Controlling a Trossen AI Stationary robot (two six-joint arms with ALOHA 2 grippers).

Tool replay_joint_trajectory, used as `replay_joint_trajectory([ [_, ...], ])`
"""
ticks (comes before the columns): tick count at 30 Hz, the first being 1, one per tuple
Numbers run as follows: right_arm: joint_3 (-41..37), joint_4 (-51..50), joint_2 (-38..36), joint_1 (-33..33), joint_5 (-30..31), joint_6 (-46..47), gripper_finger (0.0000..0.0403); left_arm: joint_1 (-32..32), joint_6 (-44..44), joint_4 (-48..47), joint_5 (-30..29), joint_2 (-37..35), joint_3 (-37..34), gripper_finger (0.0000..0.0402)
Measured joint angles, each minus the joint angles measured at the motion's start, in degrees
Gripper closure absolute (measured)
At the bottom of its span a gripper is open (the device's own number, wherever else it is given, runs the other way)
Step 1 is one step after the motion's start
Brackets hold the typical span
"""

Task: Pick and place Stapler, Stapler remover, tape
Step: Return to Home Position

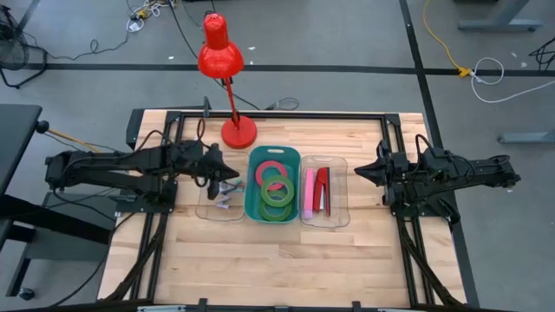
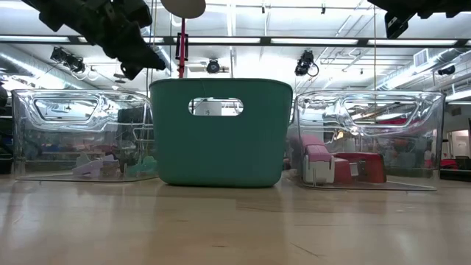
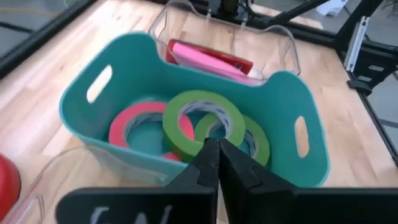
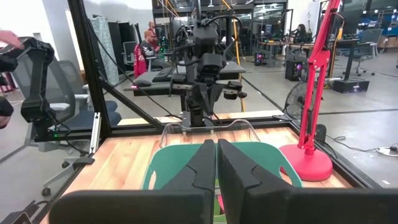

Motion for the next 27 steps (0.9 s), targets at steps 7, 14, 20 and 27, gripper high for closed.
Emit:
replay_joint_trajectory([
  [7,0.0,0.0,0.0,0.0,0.0,0.0,0.0382,-1.8,2.9,3.5,-0.7,0.5,0.0,0.0397],
  [14,0.0,0.0,0.0,0.0,0.0,-0.1,0.0382,-3.9,6.8,11.2,1.3,0.2,-2.7,0.0398],
  [20,0.0,0.0,0.0,0.0,0.0,-0.1,0.0382,-5.3,1.1,31.2,4.6,-0.1,-14.1,0.0399],
  [27,0.0,0.0,0.0,0.0,0.0,-0.3,0.0382,-6.2,0.0,41.9,4.8,-2.6,-23.3,0.0400],
])
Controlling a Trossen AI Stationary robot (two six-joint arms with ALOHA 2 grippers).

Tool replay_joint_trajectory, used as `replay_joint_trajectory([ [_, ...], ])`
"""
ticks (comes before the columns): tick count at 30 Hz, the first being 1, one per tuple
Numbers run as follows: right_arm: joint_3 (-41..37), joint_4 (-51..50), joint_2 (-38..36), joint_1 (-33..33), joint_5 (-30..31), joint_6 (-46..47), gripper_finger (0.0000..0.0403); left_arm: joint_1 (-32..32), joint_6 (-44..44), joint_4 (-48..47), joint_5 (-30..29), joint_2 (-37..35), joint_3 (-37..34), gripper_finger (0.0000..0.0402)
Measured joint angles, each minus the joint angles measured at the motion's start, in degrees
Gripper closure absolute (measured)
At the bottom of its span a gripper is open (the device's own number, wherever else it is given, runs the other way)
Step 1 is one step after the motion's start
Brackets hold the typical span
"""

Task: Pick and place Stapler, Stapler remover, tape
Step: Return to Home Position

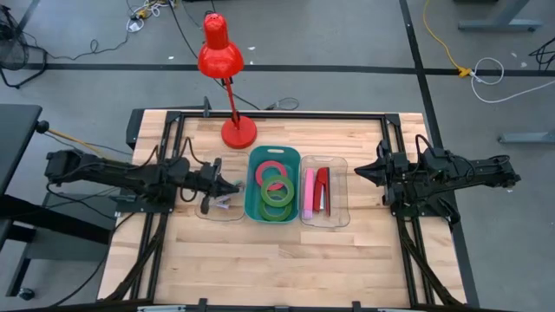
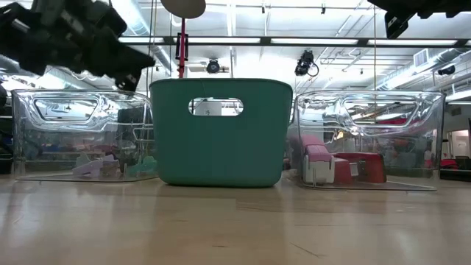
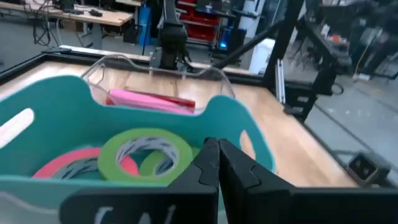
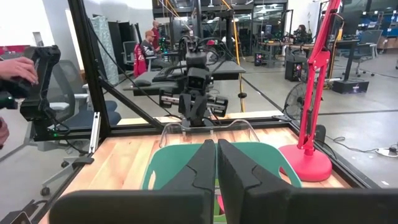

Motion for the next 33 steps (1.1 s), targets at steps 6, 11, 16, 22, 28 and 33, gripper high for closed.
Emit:
replay_joint_trajectory([
  [6,0.0,0.0,0.0,0.0,0.0,0.0,0.0382,-1.3,1.4,0.0,0.0,-4.7,-3.7,0.0400],
  [11,0.0,0.0,0.0,0.0,0.0,0.0,0.0382,-3.4,1.5,-0.2,-1.6,-9.7,-6.0,0.0400],
  [16,0.0,0.0,0.0,0.0,0.0,0.0,0.0382,-5.5,0.8,-0.5,-3.6,-14.8,-8.4,0.0401],
  [22,0.0,0.0,0.0,0.0,0.0,0.2,0.0382,-6.7,0.9,-4.1,-5.3,-19.2,-9.4,0.0401],
  [28,0.0,0.0,0.0,0.0,0.0,0.2,0.0382,-6.7,2.4,-10.3,-6.6,-24.6,-9.4,0.0401],
  [33,0.0,0.0,0.0,0.0,0.0,0.2,0.0382,-6.2,2.3,-16.3,-7.3,-29.6,-9.4,0.0401],
])
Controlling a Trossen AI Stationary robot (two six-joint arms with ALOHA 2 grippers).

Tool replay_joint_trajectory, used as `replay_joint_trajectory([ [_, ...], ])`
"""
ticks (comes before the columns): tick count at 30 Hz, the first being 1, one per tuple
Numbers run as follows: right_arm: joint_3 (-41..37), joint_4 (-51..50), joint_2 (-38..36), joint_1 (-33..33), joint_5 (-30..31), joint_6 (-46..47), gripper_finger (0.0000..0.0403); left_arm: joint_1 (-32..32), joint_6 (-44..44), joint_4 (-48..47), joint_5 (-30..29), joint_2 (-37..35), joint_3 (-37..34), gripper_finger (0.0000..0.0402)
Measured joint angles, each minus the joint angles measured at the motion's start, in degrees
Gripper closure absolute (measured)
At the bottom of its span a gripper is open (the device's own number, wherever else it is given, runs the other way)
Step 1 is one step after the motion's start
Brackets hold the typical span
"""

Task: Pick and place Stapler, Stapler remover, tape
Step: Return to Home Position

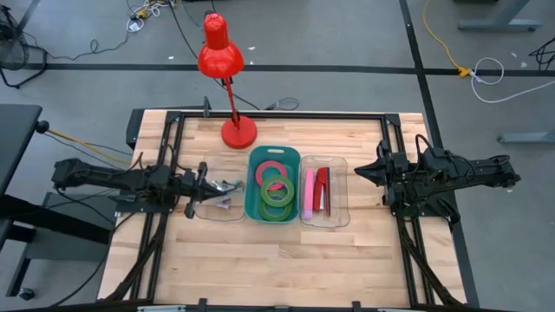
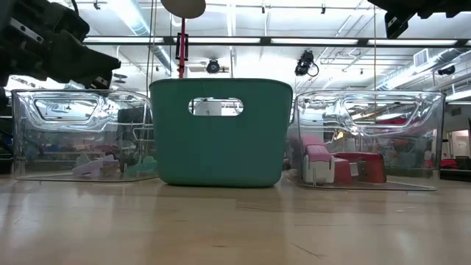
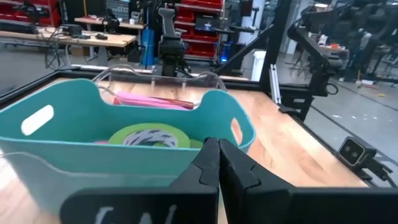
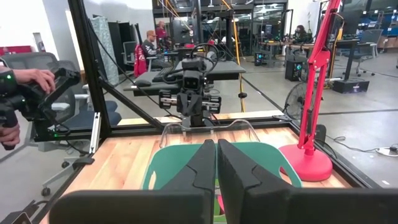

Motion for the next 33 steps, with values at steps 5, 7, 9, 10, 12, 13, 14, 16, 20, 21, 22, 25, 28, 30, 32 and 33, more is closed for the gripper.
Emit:
replay_joint_trajectory([
  [5,0.0,0.0,0.0,0.0,0.0,0.0,0.0382,0.0,0.1,-7.1,-2.7,-4.7,0.0,0.0401],
  [7,0.0,0.0,0.0,0.0,0.0,-0.1,0.0382,0.0,0.1,-9.7,-3.6,-6.2,0.0,0.0401],
  [9,0.0,0.0,0.0,0.0,0.0,-0.2,0.0382,0.0,0.1,-12.0,-4.0,-7.5,0.0,0.0401],
  [10,0.0,0.0,0.0,0.0,0.0,-0.2,0.0382,0.0,0.2,-12.5,-3.9,-8.0,0.0,0.0401],
  [12,0.0,0.0,0.0,0.0,0.0,-0.2,0.0382,0.0,0.4,-12.8,-3.9,-9.1,0.0,0.0401],
  [13,0.0,0.0,0.0,0.0,0.0,-0.2,0.0382,0.0,0.9,-12.8,-3.9,-9.5,0.0,0.0401],
  [14,0.0,0.0,0.0,0.0,0.0,-0.2,0.0382,0.0,1.6,-12.9,-4.0,-10.0,0.0,0.0401],
  [16,0.0,0.0,0.0,0.0,0.0,-0.1,0.0382,0.3,2.8,-12.9,-4.6,-11.1,0.0,0.0401],
  [20,0.0,0.0,0.0,0.0,0.0,-0.1,0.0382,1.9,3.0,-13.0,-4.6,-14.0,0.0,0.0401],
  [21,0.0,0.0,0.0,0.0,0.0,-0.1,0.0382,2.3,3.0,-13.0,-4.6,-14.7,0.0,0.0401],
  [22,0.0,0.0,0.0,0.0,0.0,-0.1,0.0382,2.7,3.0,-13.0,-4.6,-15.4,0.0,0.0401],
  [25,0.0,0.0,0.0,0.0,0.0,-0.1,0.0382,3.3,3.0,-13.2,-4.4,-17.0,0.0,0.0401],
  [28,0.0,0.1,0.0,0.0,0.0,0.0,0.0382,3.4,2.7,-13.3,-4.4,-16.9,0.0,0.0401],
  [30,0.0,0.1,0.0,0.0,0.0,0.0,0.0382,3.4,1.9,-13.3,-4.4,-16.9,0.0,0.0401],
  [32,0.0,0.2,0.0,0.0,0.0,0.0,0.0382,3.4,1.3,-13.4,-4.3,-16.9,0.0,0.0401],
  [33,0.0,0.2,0.0,0.0,0.0,0.0,0.0382,3.4,0.9,-13.4,-4.4,-16.9,0.0,0.0401],
])
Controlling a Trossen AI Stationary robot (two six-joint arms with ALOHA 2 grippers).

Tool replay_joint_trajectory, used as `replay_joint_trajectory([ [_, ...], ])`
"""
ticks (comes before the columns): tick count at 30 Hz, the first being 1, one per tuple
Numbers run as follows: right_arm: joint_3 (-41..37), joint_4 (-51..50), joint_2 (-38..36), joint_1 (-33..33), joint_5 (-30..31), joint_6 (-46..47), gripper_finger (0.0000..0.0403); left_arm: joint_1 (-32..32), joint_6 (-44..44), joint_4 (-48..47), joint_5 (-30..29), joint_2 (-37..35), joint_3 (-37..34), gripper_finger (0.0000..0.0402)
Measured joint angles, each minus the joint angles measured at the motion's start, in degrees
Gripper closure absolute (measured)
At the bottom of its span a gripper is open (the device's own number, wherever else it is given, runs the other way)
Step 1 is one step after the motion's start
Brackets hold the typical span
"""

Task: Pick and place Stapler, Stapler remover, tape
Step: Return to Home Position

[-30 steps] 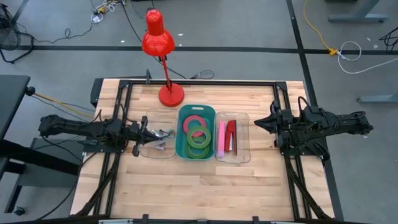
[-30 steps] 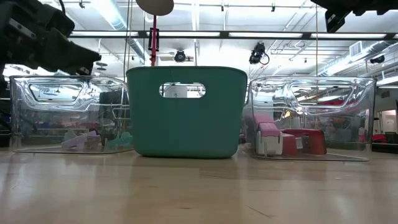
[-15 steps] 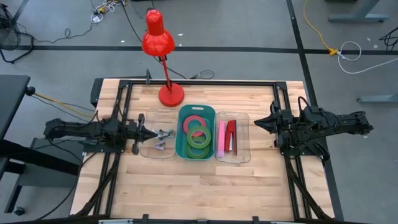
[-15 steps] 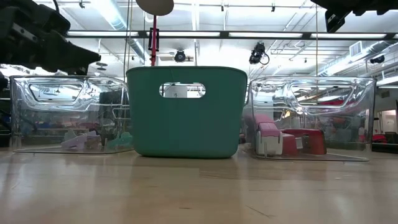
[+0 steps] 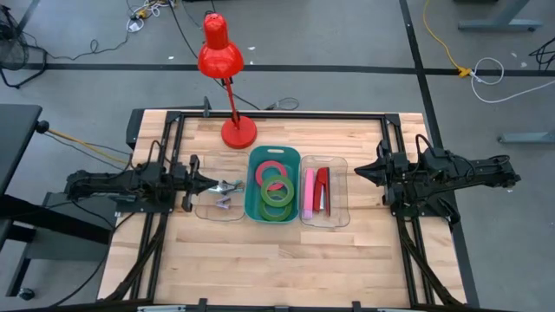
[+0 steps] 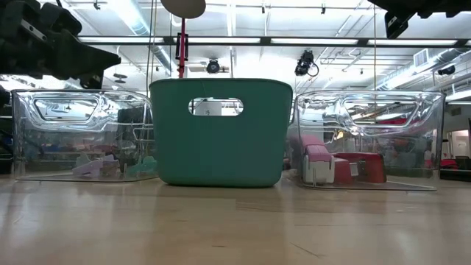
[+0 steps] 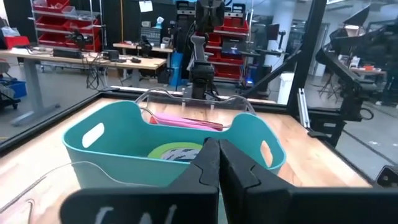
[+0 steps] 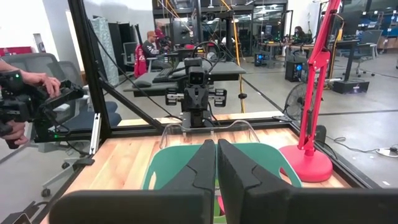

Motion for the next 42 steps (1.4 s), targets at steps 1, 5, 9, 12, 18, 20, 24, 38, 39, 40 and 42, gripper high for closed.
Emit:
replay_joint_trajectory([
  [1,0.0,0.0,0.0,0.0,0.0,0.0,0.0382,-0.1,-0.7,0.0,0.0,0.0,0.0,0.0401],
  [5,0.0,0.1,0.0,0.0,0.0,0.0,0.0382,-1.1,-0.9,-0.1,0.0,0.0,0.0,0.0401],
  [9,0.0,0.2,0.0,0.0,0.0,0.0,0.0382,-1.6,-0.9,-0.1,0.0,0.0,0.0,0.0398],
  [12,0.0,0.2,0.0,0.0,0.0,0.0,0.0382,-1.6,-0.9,-0.1,0.0,0.4,0.0,0.0392],
  [18,0.0,0.2,0.0,0.0,0.0,-0.2,0.0382,-1.6,-0.9,0.9,1.7,0.3,-0.1,0.0384],
  [20,0.0,0.2,0.0,0.0,0.0,-0.2,0.0382,-1.6,-0.9,1.3,2.3,0.3,-0.1,0.0385],
  [24,0.0,0.2,0.0,0.0,0.0,-0.2,0.0382,-1.6,-0.9,1.4,2.5,0.3,-0.1,0.0385],
  [38,0.0,0.2,0.0,0.0,0.0,0.0,0.0382,-1.6,-0.9,1.8,2.5,0.3,-0.1,0.0383],
  [39,0.0,0.2,0.0,0.0,0.0,0.0,0.0382,-1.6,-0.9,1.8,2.6,0.3,-0.1,0.0383],
  [40,0.0,0.2,0.0,0.0,0.0,0.0,0.0382,-1.6,-0.9,1.8,2.5,0.3,-0.1,0.0383],
  [42,0.0,0.2,0.0,0.0,0.0,0.0,0.0382,-1.6,-0.9,1.8,2.6,0.3,-0.1,0.0383],
])
